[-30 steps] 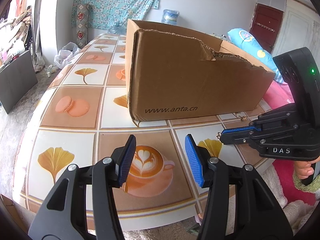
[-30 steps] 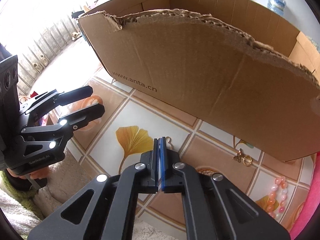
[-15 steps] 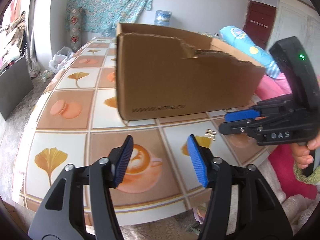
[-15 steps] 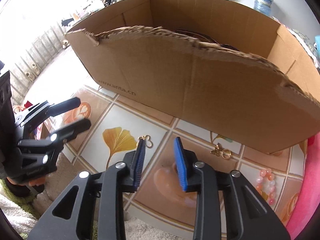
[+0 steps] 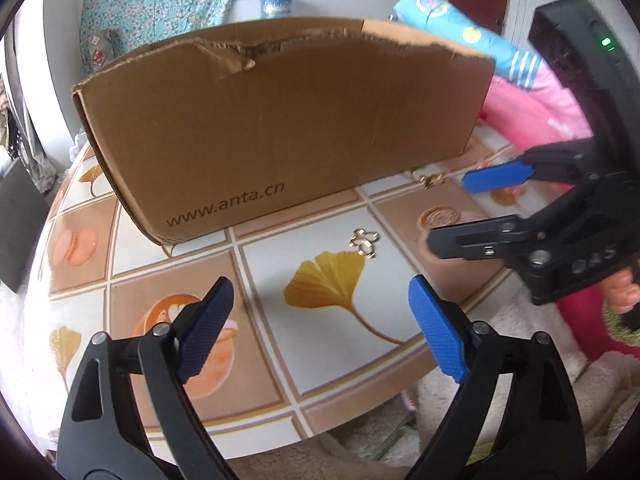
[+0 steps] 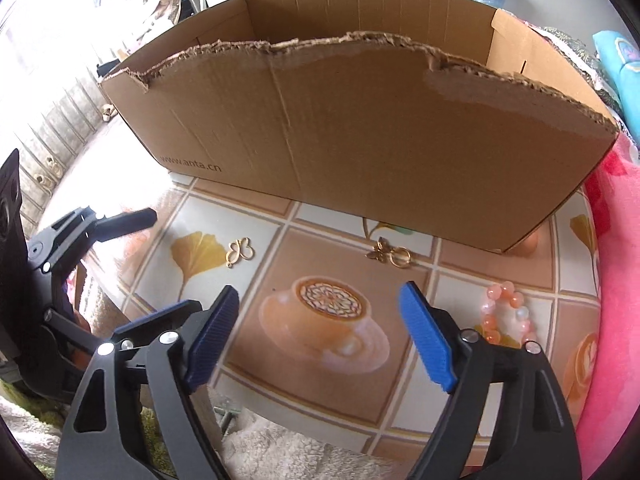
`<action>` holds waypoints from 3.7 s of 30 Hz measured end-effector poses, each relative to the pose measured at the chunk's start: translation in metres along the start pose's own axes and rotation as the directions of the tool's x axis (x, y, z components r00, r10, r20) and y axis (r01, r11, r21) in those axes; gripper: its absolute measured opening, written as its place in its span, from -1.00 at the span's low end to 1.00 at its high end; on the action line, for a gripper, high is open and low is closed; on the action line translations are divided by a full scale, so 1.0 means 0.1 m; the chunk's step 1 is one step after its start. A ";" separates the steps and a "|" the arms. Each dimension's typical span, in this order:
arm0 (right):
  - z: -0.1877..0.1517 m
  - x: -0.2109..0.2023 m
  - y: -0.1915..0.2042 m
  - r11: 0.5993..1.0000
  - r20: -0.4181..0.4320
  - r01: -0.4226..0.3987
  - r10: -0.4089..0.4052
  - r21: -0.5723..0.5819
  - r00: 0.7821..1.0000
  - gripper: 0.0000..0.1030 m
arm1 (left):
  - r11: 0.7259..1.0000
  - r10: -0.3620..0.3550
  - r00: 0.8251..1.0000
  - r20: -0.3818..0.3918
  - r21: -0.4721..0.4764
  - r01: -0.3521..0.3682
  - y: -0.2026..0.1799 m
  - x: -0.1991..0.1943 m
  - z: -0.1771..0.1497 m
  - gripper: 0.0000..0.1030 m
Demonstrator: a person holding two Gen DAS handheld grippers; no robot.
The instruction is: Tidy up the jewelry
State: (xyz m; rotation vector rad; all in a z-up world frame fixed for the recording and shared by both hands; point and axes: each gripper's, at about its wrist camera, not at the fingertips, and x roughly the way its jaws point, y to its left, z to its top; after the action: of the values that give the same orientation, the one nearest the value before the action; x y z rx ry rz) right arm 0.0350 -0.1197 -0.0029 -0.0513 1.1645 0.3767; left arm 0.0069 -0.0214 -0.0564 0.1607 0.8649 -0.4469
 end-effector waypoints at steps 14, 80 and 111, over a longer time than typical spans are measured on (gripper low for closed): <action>-0.21 0.05 -0.09 0.995 0.040 0.041 -0.037 -0.087 0.998 0.87 | 0.999 0.009 0.995 -0.096 0.053 -0.004 0.08 0.08 0.11 0.86; -0.62 -0.32 -0.71 0.975 0.227 -0.221 0.208 0.034 0.952 0.87 | 0.924 -0.070 0.925 -0.373 0.325 0.201 -0.59 0.62 0.76 -0.74; -0.64 -0.31 -0.71 0.973 0.233 -0.227 0.211 0.044 0.949 0.87 | 0.942 -0.062 0.941 -0.334 0.292 0.166 -0.59 0.42 0.67 -0.60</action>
State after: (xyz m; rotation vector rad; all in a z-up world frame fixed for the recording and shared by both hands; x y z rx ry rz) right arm -0.0096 -0.2091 -0.0109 0.1806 0.9577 0.5244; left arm 0.0511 -0.1080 -0.0429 0.4919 1.1228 -0.6823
